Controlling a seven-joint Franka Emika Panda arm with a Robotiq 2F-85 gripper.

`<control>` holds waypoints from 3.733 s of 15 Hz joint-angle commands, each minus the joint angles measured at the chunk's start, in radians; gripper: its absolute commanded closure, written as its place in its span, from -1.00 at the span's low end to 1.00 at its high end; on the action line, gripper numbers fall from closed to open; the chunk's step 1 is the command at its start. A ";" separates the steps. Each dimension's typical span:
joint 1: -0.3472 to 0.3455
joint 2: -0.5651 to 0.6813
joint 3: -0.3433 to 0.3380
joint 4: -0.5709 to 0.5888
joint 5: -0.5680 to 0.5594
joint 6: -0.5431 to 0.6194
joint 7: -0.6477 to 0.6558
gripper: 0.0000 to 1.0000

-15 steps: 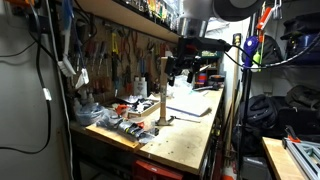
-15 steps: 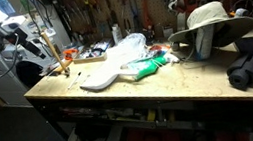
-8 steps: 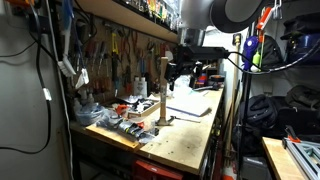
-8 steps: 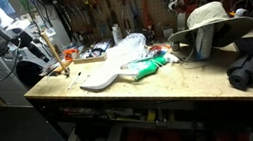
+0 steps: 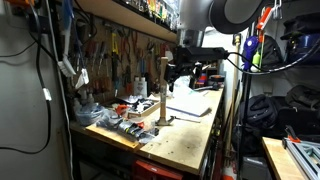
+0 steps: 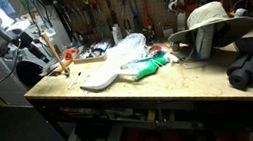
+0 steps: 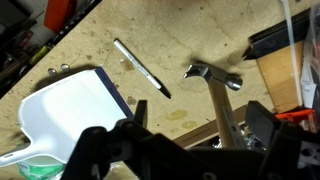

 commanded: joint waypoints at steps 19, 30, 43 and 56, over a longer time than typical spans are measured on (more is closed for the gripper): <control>0.177 0.344 -0.020 0.191 -0.590 -0.139 0.979 -1.00; 0.243 0.451 -0.100 0.267 -0.675 -0.126 1.056 -1.00; 0.264 0.540 -0.133 0.317 -0.745 -0.095 1.088 -1.00; 0.270 0.596 -0.151 0.343 -0.784 -0.095 1.110 -1.00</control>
